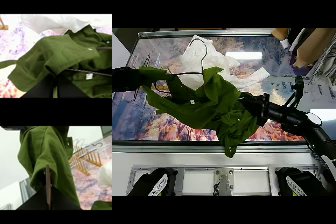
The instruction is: Fold the clothes and pants, and hang the long-sleeved shirts on hangers.
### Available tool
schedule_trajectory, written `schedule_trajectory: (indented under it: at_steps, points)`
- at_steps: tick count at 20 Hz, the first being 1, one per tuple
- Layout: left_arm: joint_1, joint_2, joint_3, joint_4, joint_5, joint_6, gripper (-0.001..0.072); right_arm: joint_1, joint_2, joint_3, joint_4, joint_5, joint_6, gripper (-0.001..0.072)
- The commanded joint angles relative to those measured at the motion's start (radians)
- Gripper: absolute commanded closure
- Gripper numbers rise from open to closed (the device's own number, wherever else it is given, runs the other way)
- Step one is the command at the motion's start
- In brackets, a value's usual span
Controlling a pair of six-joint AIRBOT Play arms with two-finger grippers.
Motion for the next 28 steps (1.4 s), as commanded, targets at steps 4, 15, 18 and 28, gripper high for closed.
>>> schedule_trajectory:
  at_steps: [4, 15, 18, 28]
  points:
    - [-0.001, 0.007, 0.073, -0.167, 0.053, -0.018, 0.0692, 0.143, -0.004, -0.001, 0.072, -0.078, -0.069, 0.0705]
    - [-0.001, -0.016, 0.15, -0.165, 0.04, -0.024, 0.0692, 0.318, -0.024, 0.0, 0.383, -0.106, -0.267, 0.0704]
    - [-0.001, -0.032, 0.15, -0.166, 0.063, -0.024, 0.0693, 0.354, -0.032, 0.0, 0.391, -0.155, -0.267, 0.0704]
    - [-0.001, -0.011, 0.15, -0.245, 0.079, -0.03, 0.0692, 0.367, -0.036, 0.0, 0.417, -0.21, -0.285, 0.0702]
